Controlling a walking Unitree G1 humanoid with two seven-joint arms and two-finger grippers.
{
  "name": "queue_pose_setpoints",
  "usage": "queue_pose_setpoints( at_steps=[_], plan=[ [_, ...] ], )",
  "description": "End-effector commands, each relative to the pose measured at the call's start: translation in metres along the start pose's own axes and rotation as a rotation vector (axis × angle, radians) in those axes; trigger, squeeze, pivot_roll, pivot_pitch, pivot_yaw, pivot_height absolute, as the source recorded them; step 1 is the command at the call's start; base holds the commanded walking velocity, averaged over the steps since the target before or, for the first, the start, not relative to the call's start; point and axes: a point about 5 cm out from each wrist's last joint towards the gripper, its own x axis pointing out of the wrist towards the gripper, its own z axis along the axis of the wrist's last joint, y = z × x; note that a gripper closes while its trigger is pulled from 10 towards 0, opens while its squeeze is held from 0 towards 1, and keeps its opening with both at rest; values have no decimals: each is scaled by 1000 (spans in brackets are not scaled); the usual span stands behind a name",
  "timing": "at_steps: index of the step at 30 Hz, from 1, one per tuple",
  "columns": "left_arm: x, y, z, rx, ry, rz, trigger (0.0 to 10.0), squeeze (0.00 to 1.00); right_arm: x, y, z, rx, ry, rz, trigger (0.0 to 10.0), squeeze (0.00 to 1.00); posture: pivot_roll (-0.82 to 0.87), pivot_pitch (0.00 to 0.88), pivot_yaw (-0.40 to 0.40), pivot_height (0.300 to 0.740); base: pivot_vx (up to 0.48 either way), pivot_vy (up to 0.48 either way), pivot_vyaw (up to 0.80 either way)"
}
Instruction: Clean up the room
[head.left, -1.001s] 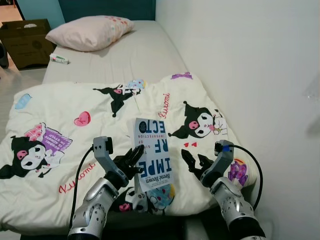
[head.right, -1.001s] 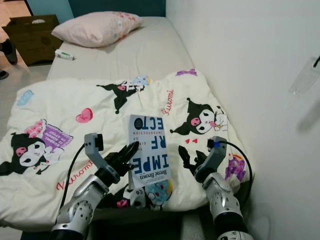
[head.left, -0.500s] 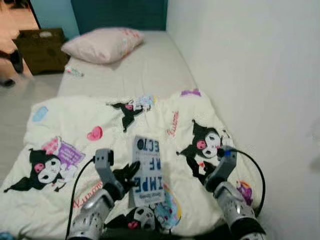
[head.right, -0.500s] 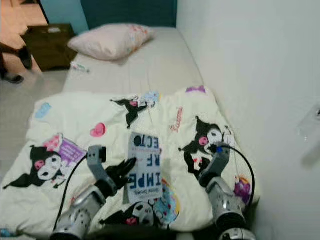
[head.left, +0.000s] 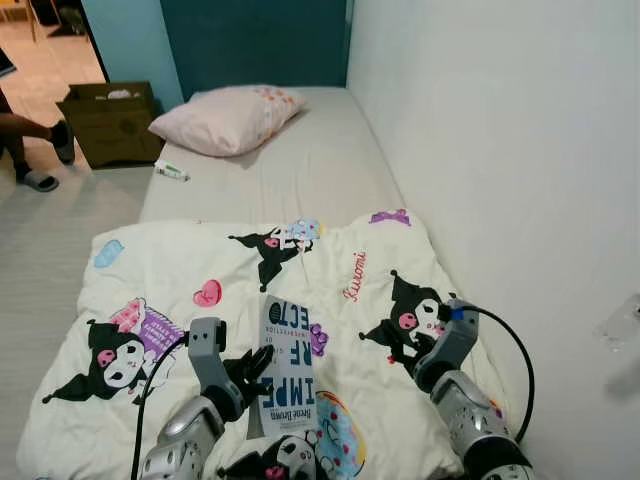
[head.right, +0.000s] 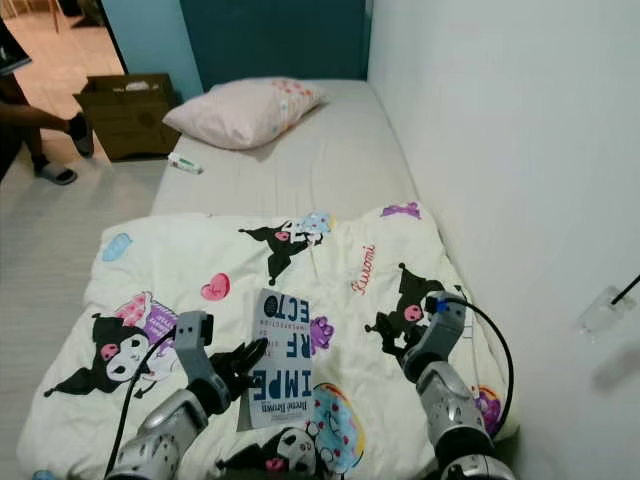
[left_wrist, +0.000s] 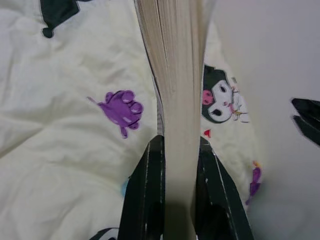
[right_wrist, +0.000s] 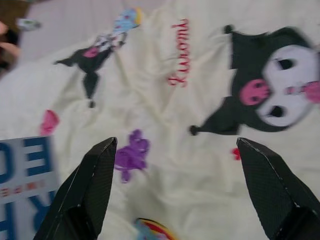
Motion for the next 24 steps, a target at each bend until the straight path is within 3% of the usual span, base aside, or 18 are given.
queue_pose_setpoints(
  at_steps=[1,3,5,8,10,11,16,24],
  plan=[
    [-6,11,-6,25,29,44,10000,0,-4,-7,-14,-43,63,-49,10000,0,-86,32,-26,736,0,0,0],
    [-12,21,-16,37,79,103,10000,0,-10,-16,-29,-137,143,-106,10000,0,-85,32,-27,740,0,0,0],
    [-12,21,-16,37,79,103,10000,0,-10,-16,-29,-137,143,-106,10000,0,-85,32,-27,740,0,0,0],
    [-28,45,-36,49,196,285,10000,0,-27,-30,-62,-347,317,-166,10000,0,-64,19,-26,740,0,0,0],
    [-31,49,-39,61,222,322,10000,0,-30,-32,-68,-379,347,-170,10000,0,-61,19,-27,740,0,0,0],
    [-38,56,-46,92,283,384,10000,0,-36,-35,-77,-380,391,-183,10000,0,-53,18,-28,740,0,0,0],
    [-46,62,-54,73,328,457,10000,0,-41,-36,-86,-404,440,-175,10000,0,-51,12,-29,740,0,0,0],
    [-68,66,-80,8,429,577,10000,0,-52,-43,-101,-343,505,-232,10000,0,-48,9,-30,740,0,0,0]
  ],
)
